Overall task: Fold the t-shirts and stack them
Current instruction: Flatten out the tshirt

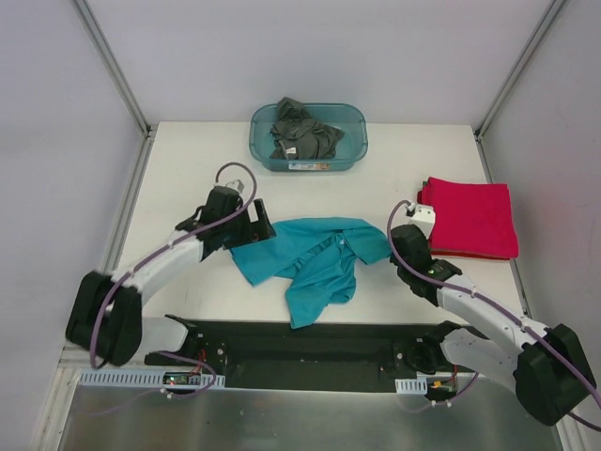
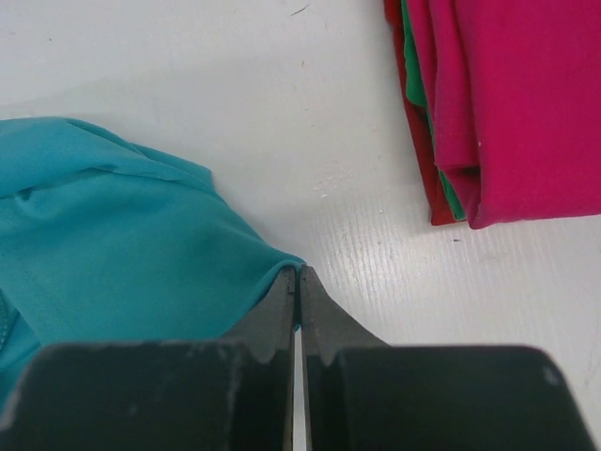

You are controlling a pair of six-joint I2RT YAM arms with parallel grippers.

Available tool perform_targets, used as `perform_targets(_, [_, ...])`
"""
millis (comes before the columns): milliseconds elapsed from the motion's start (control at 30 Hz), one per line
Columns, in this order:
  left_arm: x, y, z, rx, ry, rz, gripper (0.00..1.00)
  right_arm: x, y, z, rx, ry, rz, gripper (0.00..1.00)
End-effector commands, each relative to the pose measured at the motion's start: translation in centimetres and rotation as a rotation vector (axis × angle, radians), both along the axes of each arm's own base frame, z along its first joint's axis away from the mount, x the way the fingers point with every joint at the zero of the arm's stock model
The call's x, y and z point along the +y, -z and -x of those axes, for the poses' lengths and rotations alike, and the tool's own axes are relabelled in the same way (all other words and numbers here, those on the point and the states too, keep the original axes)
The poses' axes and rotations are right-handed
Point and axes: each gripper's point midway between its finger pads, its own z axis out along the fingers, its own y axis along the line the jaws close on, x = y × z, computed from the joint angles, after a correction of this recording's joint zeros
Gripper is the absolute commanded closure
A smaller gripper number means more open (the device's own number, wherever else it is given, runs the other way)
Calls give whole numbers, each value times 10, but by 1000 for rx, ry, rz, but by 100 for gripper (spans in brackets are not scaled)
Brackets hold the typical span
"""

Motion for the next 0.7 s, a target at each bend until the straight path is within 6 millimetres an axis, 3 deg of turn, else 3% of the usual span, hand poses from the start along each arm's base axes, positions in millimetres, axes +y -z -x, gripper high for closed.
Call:
perform_targets(0, [14, -11, 49, -29, -52, 84, 1, 6, -8, -3, -35, -30, -37, 100])
perform_targets(167, [9, -3, 90, 19, -41, 204, 1, 11, -4, -2, -18, -47, -51, 99])
perform_targets(333, [-1, 10, 110, 91, -6, 226, 13, 14, 0, -2, 1, -53, -57, 99])
perform_targets(433, [-3, 19, 115, 126, -3, 209, 23, 13, 2, -1, 5, -50, -53, 99])
perform_targets(667, [-5, 31, 117, 176, -9, 192, 32, 11, 1, 1, 5, -48, -47, 99])
